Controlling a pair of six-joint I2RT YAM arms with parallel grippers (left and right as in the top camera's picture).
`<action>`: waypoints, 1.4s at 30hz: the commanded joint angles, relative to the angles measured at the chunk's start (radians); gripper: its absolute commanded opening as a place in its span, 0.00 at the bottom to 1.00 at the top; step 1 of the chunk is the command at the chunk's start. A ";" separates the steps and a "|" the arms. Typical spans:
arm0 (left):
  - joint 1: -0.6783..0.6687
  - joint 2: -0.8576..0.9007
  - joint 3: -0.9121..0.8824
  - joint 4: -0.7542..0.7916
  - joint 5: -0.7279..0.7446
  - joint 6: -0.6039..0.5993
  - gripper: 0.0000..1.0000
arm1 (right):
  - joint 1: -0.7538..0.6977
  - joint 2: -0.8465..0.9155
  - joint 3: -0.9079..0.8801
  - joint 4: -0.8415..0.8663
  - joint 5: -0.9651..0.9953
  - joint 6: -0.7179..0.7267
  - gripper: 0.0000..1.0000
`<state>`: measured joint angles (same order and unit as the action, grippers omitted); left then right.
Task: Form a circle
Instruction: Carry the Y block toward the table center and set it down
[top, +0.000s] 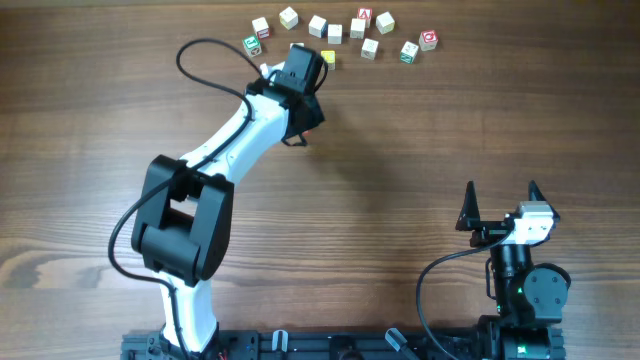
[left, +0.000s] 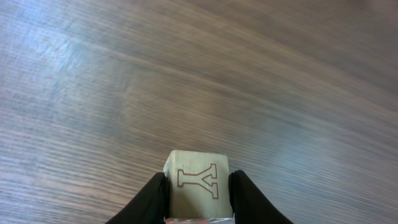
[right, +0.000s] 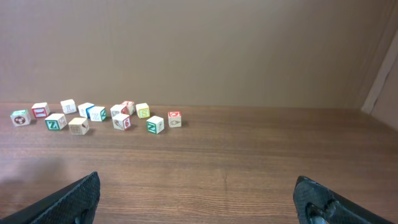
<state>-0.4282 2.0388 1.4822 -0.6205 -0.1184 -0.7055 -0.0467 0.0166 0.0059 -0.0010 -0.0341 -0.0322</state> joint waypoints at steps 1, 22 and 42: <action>0.005 0.010 -0.086 0.103 -0.056 -0.021 0.31 | 0.005 -0.003 -0.001 0.002 -0.016 -0.018 1.00; -0.058 0.010 -0.165 0.241 -0.060 -0.021 0.50 | 0.005 -0.003 -0.001 0.002 -0.016 -0.018 1.00; -0.056 0.009 -0.165 0.254 -0.074 -0.149 0.30 | 0.005 -0.003 -0.001 0.002 -0.016 -0.018 1.00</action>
<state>-0.4870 2.0403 1.3235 -0.3714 -0.1757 -0.8169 -0.0467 0.0166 0.0059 -0.0010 -0.0341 -0.0326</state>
